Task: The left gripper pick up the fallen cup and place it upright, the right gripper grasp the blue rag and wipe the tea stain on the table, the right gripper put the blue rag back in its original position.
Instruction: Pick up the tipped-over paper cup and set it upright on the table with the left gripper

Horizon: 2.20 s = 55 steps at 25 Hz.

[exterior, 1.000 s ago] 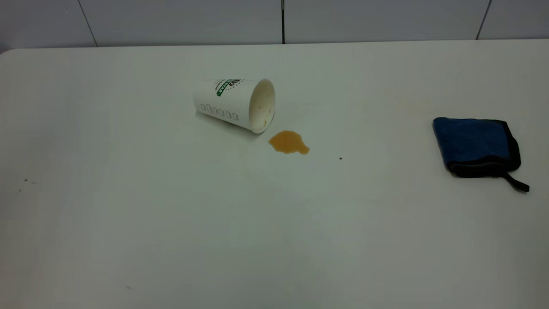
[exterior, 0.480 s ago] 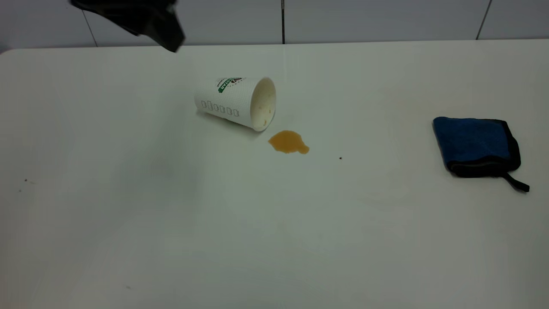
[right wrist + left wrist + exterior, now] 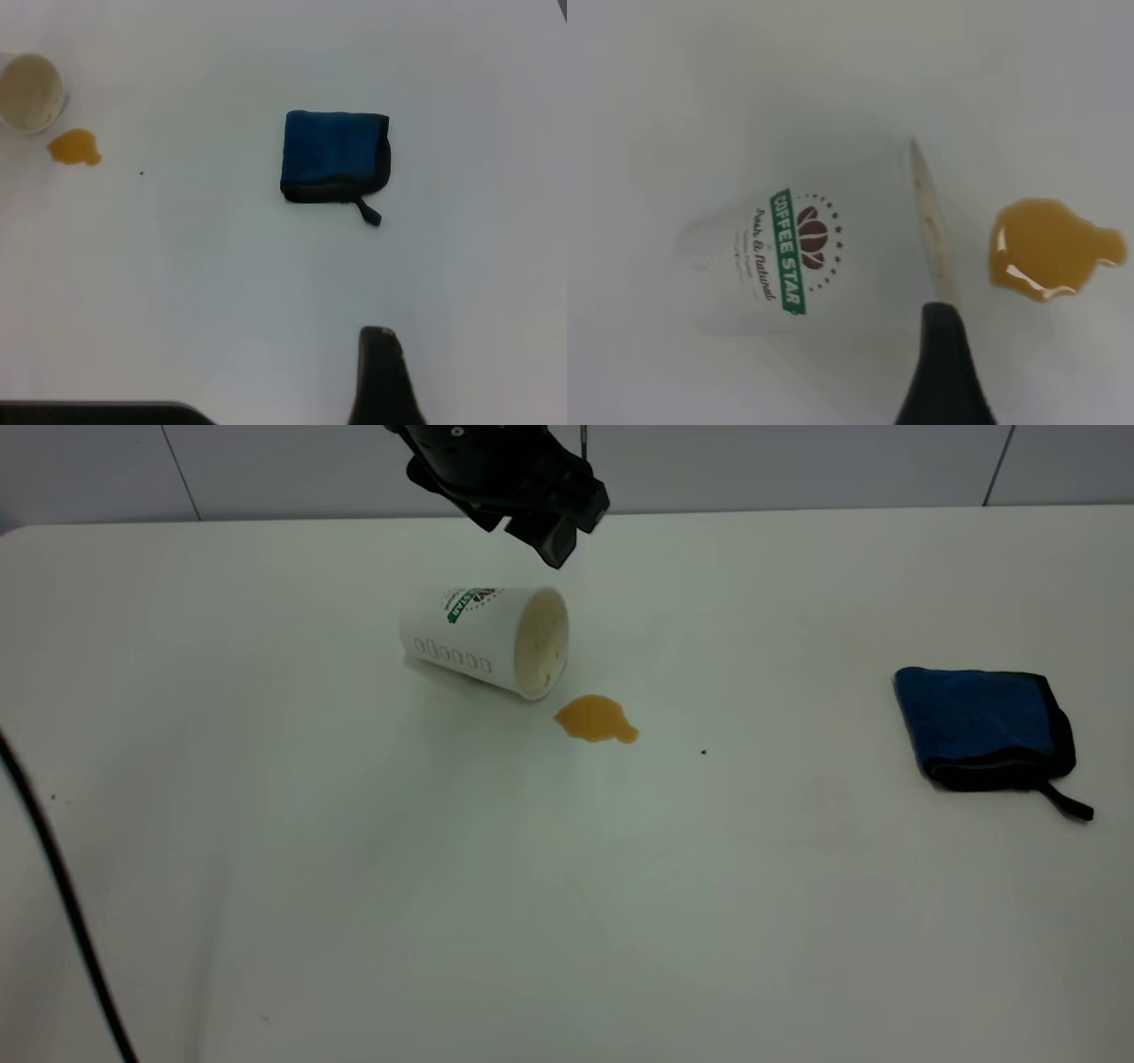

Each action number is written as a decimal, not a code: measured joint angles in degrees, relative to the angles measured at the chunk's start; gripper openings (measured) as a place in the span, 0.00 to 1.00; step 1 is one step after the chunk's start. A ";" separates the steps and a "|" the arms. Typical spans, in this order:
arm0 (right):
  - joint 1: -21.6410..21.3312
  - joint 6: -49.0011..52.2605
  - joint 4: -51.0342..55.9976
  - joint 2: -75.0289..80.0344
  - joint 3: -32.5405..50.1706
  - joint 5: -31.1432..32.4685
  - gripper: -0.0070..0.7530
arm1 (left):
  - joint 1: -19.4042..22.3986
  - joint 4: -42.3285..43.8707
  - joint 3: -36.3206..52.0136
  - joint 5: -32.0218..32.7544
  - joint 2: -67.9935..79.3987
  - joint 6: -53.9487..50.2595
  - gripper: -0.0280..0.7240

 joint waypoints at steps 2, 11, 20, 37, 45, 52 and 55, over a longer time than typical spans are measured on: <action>0.00 0.00 0.00 0.00 0.00 0.00 0.73 | -1.54 10.07 -4.10 4.71 3.51 -7.75 0.81; 0.00 0.00 0.00 0.00 0.00 0.00 0.73 | -8.23 35.68 -9.53 8.49 11.81 -33.11 0.81; 0.00 0.00 0.00 0.00 0.00 0.00 0.73 | -8.95 49.62 -9.57 14.82 17.12 -48.84 0.81; 0.00 0.05 0.00 0.00 0.00 0.00 0.73 | -8.36 52.47 -9.82 17.72 21.80 -52.46 0.81; 0.00 0.05 0.00 0.00 0.00 0.00 0.73 | -7.03 53.32 -9.88 18.17 23.07 -54.98 0.80; 0.00 0.05 0.00 0.00 0.00 0.00 0.73 | -6.86 57.07 -9.88 20.58 23.12 -55.20 0.39; 0.00 0.05 0.00 0.00 0.00 0.00 0.73 | -6.86 58.01 -9.88 23.52 22.93 -54.59 0.13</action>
